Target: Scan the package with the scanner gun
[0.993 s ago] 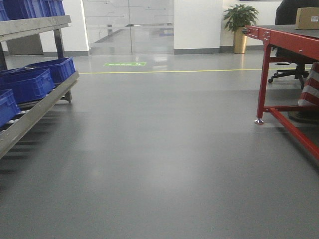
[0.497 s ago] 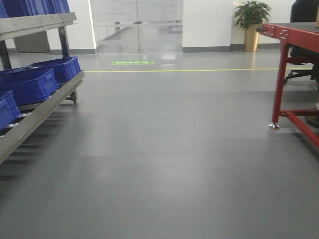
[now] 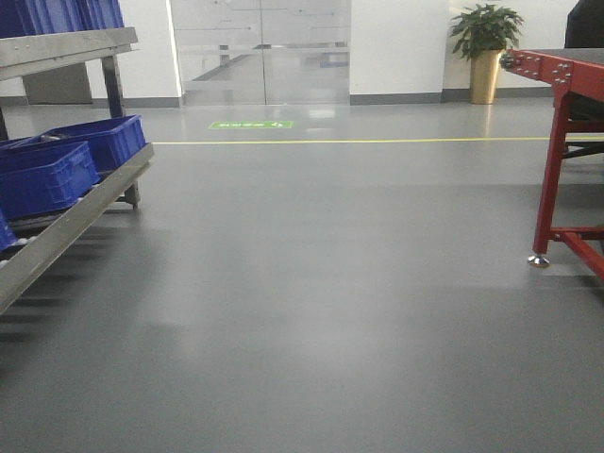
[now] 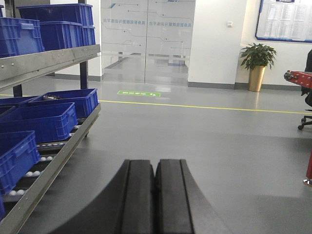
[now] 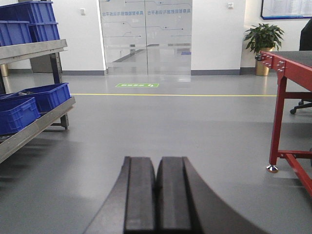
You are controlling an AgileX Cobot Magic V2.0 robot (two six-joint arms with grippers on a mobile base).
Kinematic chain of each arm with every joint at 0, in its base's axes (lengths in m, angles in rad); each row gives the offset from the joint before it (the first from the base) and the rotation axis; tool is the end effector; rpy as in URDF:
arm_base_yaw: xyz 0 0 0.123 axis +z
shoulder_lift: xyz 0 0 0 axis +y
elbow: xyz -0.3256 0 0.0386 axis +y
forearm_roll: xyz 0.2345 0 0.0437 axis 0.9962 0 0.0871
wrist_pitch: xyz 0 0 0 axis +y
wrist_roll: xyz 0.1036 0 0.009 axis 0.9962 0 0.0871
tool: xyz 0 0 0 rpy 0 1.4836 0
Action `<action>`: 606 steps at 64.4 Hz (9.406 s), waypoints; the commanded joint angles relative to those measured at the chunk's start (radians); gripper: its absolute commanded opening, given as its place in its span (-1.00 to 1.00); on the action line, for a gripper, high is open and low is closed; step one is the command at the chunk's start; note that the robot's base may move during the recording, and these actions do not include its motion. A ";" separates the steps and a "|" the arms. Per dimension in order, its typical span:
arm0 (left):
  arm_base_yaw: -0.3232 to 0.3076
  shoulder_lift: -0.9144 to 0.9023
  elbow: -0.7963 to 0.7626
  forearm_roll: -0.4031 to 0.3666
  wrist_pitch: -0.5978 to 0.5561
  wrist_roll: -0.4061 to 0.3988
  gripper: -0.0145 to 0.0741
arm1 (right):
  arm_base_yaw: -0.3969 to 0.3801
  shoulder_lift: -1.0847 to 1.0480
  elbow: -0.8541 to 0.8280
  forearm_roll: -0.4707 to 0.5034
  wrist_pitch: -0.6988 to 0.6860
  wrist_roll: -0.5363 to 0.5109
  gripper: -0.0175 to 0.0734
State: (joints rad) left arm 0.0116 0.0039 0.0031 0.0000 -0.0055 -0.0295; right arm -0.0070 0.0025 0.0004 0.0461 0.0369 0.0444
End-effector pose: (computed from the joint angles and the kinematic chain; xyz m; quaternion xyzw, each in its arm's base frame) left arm 0.0130 0.0002 0.2138 -0.0139 0.6760 -0.0066 0.7367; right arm 0.0130 0.0001 0.2103 0.0330 0.6893 0.0308 0.7230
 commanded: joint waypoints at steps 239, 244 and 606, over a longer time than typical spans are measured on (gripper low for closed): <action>0.005 -0.004 -0.003 0.006 -0.020 -0.002 -0.92 | 0.002 -0.003 0.000 -0.008 -0.014 -0.001 -0.99; 0.005 -0.004 -0.003 0.006 -0.020 -0.002 -0.92 | 0.002 -0.003 0.000 -0.008 -0.014 -0.001 -0.99; 0.088 1.387 -1.277 -0.022 0.828 0.083 0.59 | 0.002 -0.003 0.000 -0.008 -0.014 -0.001 -0.99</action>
State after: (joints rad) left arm 0.0979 1.3756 -1.2644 0.0000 0.7940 0.0272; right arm -0.0070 0.0025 0.0004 0.0461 0.0369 0.0444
